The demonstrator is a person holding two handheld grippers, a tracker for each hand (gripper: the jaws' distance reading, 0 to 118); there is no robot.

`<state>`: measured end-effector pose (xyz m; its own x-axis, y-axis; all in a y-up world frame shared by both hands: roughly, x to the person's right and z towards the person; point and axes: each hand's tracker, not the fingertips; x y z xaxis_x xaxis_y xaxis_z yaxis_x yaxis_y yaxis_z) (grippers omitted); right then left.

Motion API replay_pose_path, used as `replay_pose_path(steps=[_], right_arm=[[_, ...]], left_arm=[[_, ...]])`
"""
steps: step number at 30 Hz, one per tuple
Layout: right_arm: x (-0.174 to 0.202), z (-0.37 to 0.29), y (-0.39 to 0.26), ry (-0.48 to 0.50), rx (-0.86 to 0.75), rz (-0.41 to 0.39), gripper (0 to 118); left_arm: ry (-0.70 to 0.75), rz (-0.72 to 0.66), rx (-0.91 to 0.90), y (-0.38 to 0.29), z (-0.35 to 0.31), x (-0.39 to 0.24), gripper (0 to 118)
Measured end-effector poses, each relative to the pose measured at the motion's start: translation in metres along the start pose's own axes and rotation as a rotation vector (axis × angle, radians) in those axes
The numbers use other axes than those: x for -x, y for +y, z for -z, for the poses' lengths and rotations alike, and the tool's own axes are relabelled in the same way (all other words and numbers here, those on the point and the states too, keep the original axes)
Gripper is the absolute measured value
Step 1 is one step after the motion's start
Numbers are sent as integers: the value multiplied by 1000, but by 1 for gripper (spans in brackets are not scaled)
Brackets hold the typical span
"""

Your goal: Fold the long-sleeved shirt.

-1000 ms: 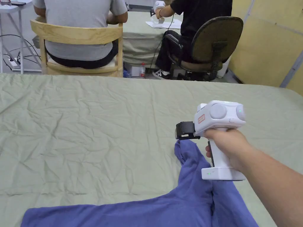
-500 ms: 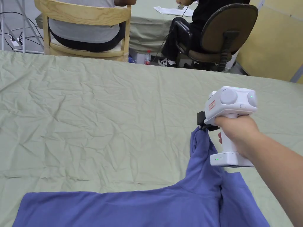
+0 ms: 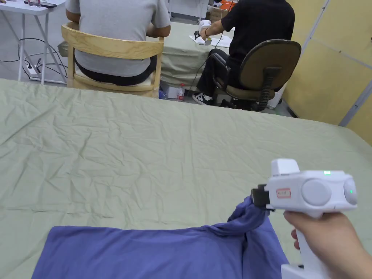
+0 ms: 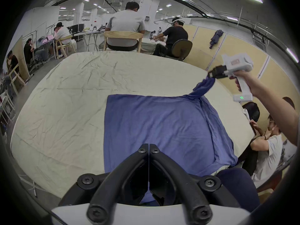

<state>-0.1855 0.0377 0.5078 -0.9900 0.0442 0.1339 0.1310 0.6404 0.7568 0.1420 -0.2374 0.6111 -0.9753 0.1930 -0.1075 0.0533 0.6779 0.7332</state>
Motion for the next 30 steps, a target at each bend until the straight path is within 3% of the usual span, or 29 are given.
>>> replay_pose_path(steps=[3, 7, 9, 15, 19, 20, 21, 23, 24, 26, 30], right_arm=[[5, 1, -45, -30, 52, 19, 12], [13, 16, -94, -47, 166, 105, 12], [19, 27, -111, -75, 221, 102, 12], [16, 53, -136, -89, 283, 211, 12], [11, 57, -137, -77, 277, 228, 13], [9, 57, -135, -55, 279, 243, 18], [5, 52, -134, -34, 267, 249, 30], [-2, 33, -133, -18, 205, 236, 102], [-6, 19, -133, -3, 171, 236, 118], [-8, -20, -134, -19, 77, 262, 111], [-12, -95, -160, 95, -58, 422, 111]], left_arm=[[9, -15, -1, -2, -11, 7, 0], [17, -19, -15, 3, -28, 11, 0], [20, -10, -16, 2, -34, 12, 0], [23, -30, -12, -5, -43, 17, 0], [25, -38, 1, -14, -43, 19, 0], [26, -40, 3, -15, -44, 19, 0], [26, -44, 3, -15, -46, 18, 0], [23, -48, 0, -13, -50, 16, 0], [23, -49, -6, -11, -54, 15, 0], [17, -43, -13, -7, -58, 10, 0], [6, -35, -7, -13, -58, 0, 0]])
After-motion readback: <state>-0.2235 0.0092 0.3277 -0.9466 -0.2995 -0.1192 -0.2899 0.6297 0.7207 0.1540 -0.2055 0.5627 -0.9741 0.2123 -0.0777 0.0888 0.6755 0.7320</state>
